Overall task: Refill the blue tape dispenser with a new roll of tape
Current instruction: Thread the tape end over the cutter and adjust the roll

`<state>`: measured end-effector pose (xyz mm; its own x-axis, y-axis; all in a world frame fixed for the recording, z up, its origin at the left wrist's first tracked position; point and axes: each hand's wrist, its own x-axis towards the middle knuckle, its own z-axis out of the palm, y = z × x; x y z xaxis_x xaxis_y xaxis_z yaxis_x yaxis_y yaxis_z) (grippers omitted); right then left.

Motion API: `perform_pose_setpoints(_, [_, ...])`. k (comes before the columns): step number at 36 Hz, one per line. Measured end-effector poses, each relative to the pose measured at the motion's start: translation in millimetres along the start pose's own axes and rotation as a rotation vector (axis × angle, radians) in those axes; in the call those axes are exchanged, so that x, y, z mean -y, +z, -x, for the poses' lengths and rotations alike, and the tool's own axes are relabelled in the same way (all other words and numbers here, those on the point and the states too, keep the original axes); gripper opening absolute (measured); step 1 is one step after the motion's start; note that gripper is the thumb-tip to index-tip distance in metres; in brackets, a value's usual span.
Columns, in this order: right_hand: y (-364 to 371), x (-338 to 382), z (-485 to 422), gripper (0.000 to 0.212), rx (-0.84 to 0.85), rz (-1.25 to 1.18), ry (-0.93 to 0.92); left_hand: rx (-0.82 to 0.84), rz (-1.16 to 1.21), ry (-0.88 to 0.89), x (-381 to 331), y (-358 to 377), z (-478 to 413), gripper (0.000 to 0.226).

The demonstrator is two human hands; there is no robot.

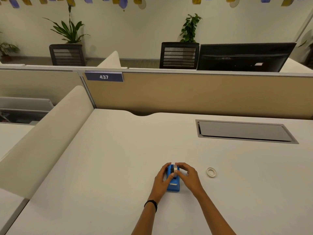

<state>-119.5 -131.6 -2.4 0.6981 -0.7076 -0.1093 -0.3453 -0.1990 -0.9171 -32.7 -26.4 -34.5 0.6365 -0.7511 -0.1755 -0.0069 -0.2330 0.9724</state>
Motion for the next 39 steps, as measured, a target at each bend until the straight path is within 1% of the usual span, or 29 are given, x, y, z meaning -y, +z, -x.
perform_pose_setpoints(6, [4.2, -0.2, -4.0, 0.020, -0.028, -0.005, -0.001, 0.012, 0.002, -0.019, -0.5, -2.0, 0.9, 0.047])
perform_pose_setpoints(14, [7.0, -5.2, -5.3, 0.024, -0.020, -0.016, 0.029, 0.035, 0.004, -0.023, -3.7, -4.3, 2.4, 0.051])
perform_pose_setpoints(30, [2.0, -5.8, -3.4, 0.024, 0.058, -0.035, -0.010, -0.016, 0.019, -0.008, -3.0, -0.6, 1.3, 0.046])
perform_pose_setpoints(39, [2.3, -3.8, 0.0, 0.024, 0.100, -0.056, -0.043, -0.039, 0.063, -0.025, -8.1, 1.2, 0.8, 0.036])
